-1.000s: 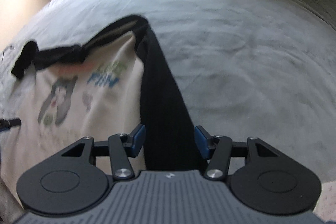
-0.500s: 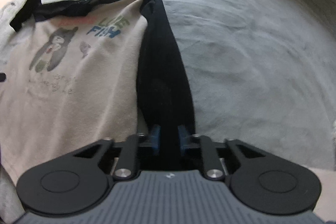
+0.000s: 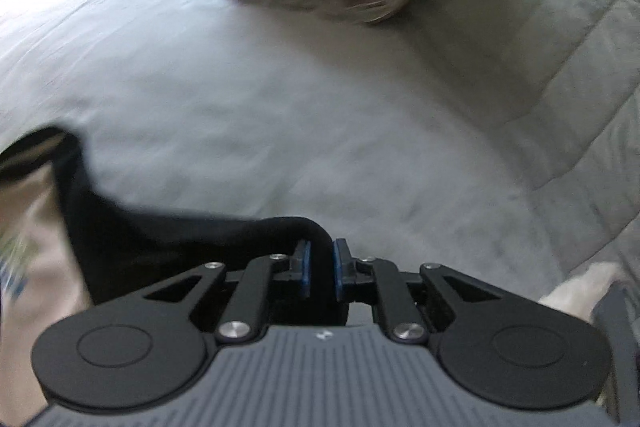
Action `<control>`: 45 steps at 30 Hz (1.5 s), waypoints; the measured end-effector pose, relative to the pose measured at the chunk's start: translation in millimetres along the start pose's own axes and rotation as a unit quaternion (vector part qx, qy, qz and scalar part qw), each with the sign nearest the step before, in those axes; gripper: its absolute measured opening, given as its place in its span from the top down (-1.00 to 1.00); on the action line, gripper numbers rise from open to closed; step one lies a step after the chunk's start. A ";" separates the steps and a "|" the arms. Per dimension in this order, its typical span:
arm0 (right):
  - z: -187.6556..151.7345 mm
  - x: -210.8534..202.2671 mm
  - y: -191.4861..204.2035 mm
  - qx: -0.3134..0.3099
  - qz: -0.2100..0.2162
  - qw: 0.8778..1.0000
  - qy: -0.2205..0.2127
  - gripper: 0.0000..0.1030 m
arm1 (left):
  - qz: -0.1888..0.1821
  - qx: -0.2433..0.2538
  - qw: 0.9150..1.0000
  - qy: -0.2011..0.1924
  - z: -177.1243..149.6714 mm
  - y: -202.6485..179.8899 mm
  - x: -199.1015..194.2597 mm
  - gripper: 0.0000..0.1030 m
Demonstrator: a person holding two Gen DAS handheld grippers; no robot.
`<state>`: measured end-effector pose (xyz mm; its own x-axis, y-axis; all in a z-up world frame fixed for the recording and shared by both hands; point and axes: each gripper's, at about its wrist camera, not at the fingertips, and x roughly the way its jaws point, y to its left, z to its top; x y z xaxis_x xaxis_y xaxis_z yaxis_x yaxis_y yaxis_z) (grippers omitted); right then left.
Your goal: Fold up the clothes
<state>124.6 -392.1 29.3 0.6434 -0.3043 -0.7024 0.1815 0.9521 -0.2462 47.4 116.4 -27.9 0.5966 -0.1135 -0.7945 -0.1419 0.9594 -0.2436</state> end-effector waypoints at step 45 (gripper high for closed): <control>-195.0 -106.7 11.5 0.220 0.345 0.896 0.172 0.13 | -0.158 -0.080 0.978 0.111 -32.2 92.7 -25.4 0.02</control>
